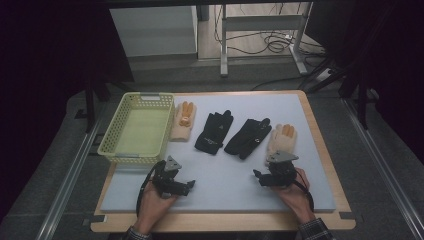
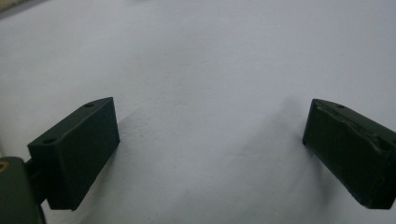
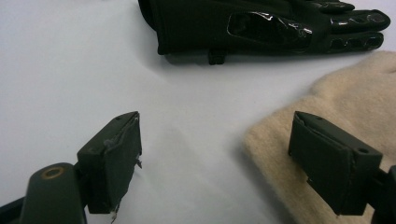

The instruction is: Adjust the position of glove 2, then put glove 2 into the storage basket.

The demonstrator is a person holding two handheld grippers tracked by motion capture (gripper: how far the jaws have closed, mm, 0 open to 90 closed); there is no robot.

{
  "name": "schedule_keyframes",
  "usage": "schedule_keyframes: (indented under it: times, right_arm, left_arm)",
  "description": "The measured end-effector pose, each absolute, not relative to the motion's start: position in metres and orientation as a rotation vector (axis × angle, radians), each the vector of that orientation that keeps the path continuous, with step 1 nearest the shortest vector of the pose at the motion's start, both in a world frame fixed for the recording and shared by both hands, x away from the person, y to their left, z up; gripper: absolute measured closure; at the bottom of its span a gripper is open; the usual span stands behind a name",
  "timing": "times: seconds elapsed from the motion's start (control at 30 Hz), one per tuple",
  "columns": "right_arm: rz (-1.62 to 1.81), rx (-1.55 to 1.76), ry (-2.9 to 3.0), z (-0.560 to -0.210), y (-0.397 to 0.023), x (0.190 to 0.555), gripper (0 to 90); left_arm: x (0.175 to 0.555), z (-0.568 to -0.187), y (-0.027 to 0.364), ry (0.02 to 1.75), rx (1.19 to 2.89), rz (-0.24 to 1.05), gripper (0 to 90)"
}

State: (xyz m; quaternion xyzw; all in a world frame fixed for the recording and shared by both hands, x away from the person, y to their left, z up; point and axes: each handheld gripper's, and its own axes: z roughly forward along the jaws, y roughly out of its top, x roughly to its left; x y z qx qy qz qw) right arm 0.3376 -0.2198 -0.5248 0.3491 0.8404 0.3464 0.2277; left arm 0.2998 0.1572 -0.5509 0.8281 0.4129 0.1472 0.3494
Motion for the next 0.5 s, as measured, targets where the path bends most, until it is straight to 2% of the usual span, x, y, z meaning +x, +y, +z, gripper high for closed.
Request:
schedule_keyframes:
  times: [0.5]
  right_arm:
    - [0.991, 1.006, 2.334, -0.509, -0.215, 0.353, 17.0]
  left_arm:
    - [0.300, -0.551, 0.157, 1.070, 2.145, 0.382, 3.9]
